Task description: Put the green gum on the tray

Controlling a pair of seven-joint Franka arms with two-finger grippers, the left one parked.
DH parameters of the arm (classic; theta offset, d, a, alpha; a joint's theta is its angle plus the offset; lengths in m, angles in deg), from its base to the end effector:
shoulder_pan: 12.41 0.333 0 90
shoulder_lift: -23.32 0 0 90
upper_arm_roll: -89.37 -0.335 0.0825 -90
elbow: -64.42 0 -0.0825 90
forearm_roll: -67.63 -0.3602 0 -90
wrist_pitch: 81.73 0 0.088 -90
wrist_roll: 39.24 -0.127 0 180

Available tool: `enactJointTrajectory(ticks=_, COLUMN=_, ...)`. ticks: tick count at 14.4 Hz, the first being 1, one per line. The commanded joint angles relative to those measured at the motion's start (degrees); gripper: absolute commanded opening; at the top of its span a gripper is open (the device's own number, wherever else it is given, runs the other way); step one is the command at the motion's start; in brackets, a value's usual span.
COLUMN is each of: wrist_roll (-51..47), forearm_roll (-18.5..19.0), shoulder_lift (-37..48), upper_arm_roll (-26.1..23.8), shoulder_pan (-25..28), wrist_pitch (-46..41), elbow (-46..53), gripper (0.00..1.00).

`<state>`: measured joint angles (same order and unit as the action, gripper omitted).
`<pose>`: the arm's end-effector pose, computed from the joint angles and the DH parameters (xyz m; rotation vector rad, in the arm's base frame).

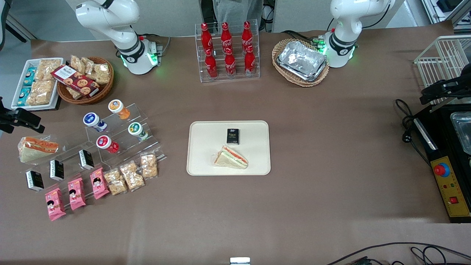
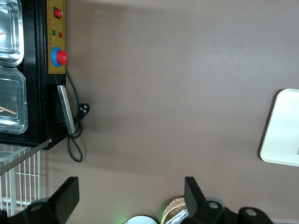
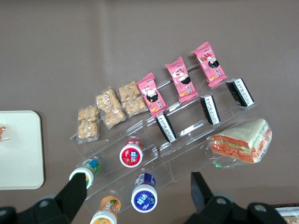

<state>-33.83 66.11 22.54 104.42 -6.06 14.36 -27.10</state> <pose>0.5407 -0.0786 0.6142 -3.1238 0.0925 -0.1077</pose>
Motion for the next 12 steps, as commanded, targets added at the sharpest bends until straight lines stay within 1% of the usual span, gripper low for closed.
enactJointTrajectory(ticks=1, wrist_roll=0.13, forearm_roll=-0.15, shoulder_lift=0.34, upper_arm_roll=0.33, shoulder_pan=0.41, wrist_pitch=-0.9, elbow=0.12, gripper=1.0)
enactJointTrajectory(ticks=8, wrist_roll=0.57, forearm_roll=0.29, shoulder_lift=0.17, upper_arm_roll=0.42, shoulder_pan=1.73, wrist_pitch=-1.34, elbow=-0.07, gripper=1.0)
enactJointTrajectory(ticks=11, wrist_roll=-0.83, forearm_roll=-0.67, shoulder_lift=0.87, upper_arm_roll=0.24, shoulder_pan=5.06, wrist_pitch=-4.76, elbow=0.64, gripper=1.0)
enactJointTrajectory(ticks=12, wrist_roll=-0.83, forearm_roll=-0.67, shoulder_lift=0.87, upper_arm_roll=0.16, shoulder_pan=5.42, wrist_pitch=-5.29, elbow=0.55, gripper=1.0)
